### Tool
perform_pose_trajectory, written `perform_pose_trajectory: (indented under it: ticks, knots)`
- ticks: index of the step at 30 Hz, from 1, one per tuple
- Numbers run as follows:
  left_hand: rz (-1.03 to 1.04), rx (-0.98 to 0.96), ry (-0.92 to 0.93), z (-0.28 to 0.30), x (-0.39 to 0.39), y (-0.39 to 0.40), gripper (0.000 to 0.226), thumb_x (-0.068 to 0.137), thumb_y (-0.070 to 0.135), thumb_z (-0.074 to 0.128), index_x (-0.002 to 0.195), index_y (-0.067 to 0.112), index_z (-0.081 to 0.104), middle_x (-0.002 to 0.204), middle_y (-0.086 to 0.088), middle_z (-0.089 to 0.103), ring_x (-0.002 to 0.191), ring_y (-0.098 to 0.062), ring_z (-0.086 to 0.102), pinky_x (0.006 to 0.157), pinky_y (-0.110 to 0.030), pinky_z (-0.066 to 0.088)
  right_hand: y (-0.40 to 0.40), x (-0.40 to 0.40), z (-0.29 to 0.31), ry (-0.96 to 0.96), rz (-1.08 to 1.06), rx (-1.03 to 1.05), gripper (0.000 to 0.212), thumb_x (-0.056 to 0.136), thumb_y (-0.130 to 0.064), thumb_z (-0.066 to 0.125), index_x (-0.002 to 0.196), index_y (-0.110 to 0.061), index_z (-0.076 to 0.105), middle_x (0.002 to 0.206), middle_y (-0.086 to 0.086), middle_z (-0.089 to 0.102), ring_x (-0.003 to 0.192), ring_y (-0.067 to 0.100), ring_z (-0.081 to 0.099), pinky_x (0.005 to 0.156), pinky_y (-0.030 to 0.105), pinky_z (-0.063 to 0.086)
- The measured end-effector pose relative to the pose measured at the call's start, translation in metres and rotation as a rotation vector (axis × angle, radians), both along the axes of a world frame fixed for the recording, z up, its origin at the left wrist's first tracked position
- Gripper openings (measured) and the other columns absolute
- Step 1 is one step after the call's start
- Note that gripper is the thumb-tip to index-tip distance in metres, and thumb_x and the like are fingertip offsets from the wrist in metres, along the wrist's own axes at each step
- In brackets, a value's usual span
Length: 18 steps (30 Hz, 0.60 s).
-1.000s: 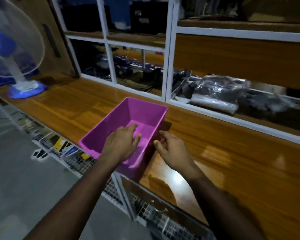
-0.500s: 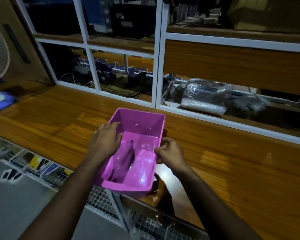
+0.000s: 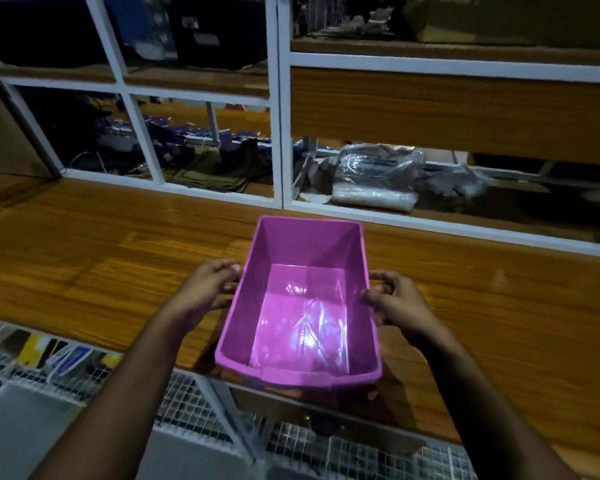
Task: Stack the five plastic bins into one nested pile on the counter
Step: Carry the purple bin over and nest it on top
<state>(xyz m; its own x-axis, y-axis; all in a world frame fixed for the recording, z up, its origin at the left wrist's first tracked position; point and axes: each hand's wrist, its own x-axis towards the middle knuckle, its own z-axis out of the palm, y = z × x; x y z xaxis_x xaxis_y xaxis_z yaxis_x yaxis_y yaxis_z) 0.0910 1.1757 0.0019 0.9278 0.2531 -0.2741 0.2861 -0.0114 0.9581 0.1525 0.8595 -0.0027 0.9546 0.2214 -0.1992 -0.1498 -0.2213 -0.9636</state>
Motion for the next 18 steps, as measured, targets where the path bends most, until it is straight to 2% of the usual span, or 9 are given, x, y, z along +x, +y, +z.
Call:
perform_pose_trajectory:
  ticks: [3,5,8,12,14,18]
  knots:
    - [-0.017,-0.181,0.033,0.000,0.004,0.002,0.023,0.097,0.026,0.047,0.113,0.018,0.061,0.091,0.001,0.065,0.075,-0.013,0.058,0.059,-0.024,0.047,0.000,-0.001,0.003,0.063,0.009,0.039,0.030,0.091,-0.001,0.060,0.120,-0.009,0.061,0.075,0.005,0.067,0.051,0.007,0.064,0.043,0.022,0.049]
    - [-0.028,-0.228,0.079,0.001,0.006,0.006,0.026,0.096,0.031,0.045,0.106,0.017,0.065,0.086,0.003,0.066,0.071,-0.013,0.058,0.061,-0.027,0.044,-0.002,0.000,0.004,0.106,0.029,0.047,0.027,0.093,-0.002,0.056,0.118,-0.008,0.063,0.070,0.000,0.070,0.050,0.006,0.062,0.043,0.023,0.049]
    - [-0.078,-0.275,0.097,0.003,0.007,0.006,0.020,0.093,0.024,0.048,0.098,0.017,0.066,0.084,0.002,0.062,0.067,-0.011,0.057,0.058,-0.026,0.046,-0.007,-0.001,0.009,0.136,0.067,0.046,0.026,0.093,-0.001,0.054,0.117,-0.009,0.064,0.071,0.000,0.069,0.052,0.008,0.061,0.045,0.025,0.051]
    - [-0.203,-0.269,0.076,0.003,0.005,0.007,0.036,0.086,0.003,0.051,0.117,0.012,0.066,0.101,-0.004,0.066,0.080,-0.012,0.062,0.066,-0.031,0.051,-0.012,-0.004,0.018,0.179,0.089,0.129,0.023,0.097,-0.002,0.051,0.114,-0.007,0.065,0.080,0.007,0.066,0.055,0.009,0.059,0.044,0.023,0.052]
    - [-0.232,-0.285,0.063,0.004,0.007,0.004,0.044,0.083,-0.004,0.049,0.121,0.011,0.064,0.105,-0.007,0.067,0.085,-0.013,0.063,0.065,-0.033,0.056,-0.016,-0.007,0.021,0.195,0.070,0.181,0.023,0.096,-0.001,0.049,0.112,-0.007,0.065,0.079,0.006,0.066,0.055,0.009,0.059,0.044,0.022,0.053]
    - [-0.286,-0.316,0.051,0.010,0.013,-0.010,0.049,0.083,-0.011,0.044,0.124,0.012,0.060,0.096,-0.007,0.069,0.082,-0.012,0.065,0.059,-0.034,0.059,-0.028,-0.016,0.023,0.214,-0.010,0.260,0.023,0.095,0.001,0.049,0.108,-0.010,0.064,0.078,0.004,0.068,0.052,0.007,0.061,0.044,0.022,0.054]
